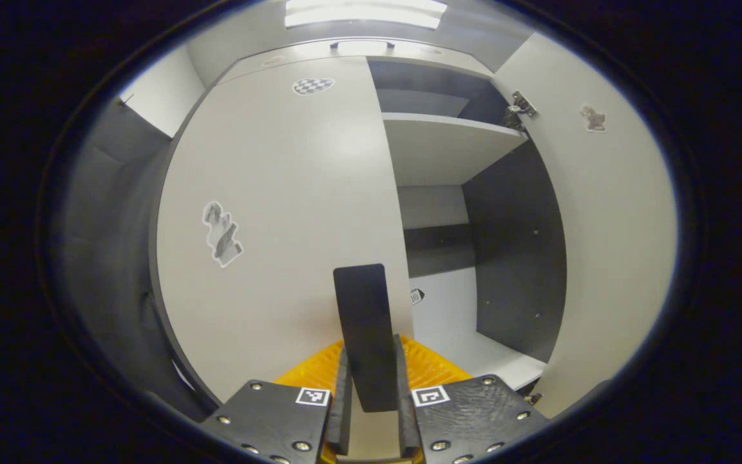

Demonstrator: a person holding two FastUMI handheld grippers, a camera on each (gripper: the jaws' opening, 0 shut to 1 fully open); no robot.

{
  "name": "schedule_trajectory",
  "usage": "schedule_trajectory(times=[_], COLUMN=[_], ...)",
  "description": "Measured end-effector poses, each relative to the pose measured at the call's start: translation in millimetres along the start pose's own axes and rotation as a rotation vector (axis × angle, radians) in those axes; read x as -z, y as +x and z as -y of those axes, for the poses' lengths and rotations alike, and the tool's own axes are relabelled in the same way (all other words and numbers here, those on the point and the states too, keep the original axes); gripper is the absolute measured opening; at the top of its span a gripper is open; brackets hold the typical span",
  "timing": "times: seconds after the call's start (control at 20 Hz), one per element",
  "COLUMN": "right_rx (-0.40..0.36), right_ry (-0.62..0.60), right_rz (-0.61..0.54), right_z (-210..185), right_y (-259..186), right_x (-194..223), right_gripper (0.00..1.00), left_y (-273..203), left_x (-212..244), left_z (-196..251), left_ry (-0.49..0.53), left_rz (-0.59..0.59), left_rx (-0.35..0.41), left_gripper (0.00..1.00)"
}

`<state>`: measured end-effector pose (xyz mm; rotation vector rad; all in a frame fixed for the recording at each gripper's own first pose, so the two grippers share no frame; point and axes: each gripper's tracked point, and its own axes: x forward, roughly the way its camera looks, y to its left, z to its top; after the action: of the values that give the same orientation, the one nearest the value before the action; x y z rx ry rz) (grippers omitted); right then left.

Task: Open the right door of the double-door shoe cabinet with the right hand, and open the left door with the left hand.

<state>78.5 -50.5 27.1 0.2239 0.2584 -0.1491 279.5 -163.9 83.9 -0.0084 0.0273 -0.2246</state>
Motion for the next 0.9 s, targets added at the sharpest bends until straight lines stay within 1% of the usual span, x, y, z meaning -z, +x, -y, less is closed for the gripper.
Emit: schedule_trajectory(times=[0.1,0.25,0.3,0.35,0.55,0.6,0.7,0.75,0.9], right_rx=[-0.012,-0.034,-0.048,-0.061,-0.108,-0.110,-0.127,-0.142,-0.172], right_ry=[0.008,-0.024,-0.033,-0.042,-0.066,-0.082,-0.104,-0.106,-0.103], right_rz=[0.009,0.021,0.022,0.021,0.024,0.018,0.011,0.009,0.008], right_z=[-3.5,-8.4,-12.1,-15.6,-30.3,-30.3,-36.9,-42.0,-52.6], right_y=[0.8,0.8,1.5,2.3,5.0,5.4,3.6,2.4,-0.4], right_x=[-2.6,-2.9,-3.7,-3.7,-5.9,-3.5,-0.6,0.1,1.1], right_gripper=[0.98,0.98,0.98,0.98,0.98,0.98,0.98,0.98,0.98], left_y=[1.5,-1.0,-2.1,-3.3,-8.9,-9.1,-10.0,-11.0,-14.0], left_x=[2.1,2.6,3.0,3.0,4.6,4.5,2.6,1.9,2.0], left_z=[0.8,-0.4,-0.1,0.0,-1.2,-2.0,-3.5,-4.8,-8.6], left_ry=[-0.048,-0.043,-0.041,-0.047,-0.053,-0.050,-0.048,-0.045,-0.027], left_rz=[-0.016,-0.038,-0.042,-0.042,-0.054,-0.055,-0.057,-0.056,-0.055], left_rx=[0.002,0.007,0.017,0.029,0.052,0.054,0.058,0.061,0.074], left_gripper=[0.22,0.19,0.14,0.12,0.12,0.14,0.14,0.12,0.12])
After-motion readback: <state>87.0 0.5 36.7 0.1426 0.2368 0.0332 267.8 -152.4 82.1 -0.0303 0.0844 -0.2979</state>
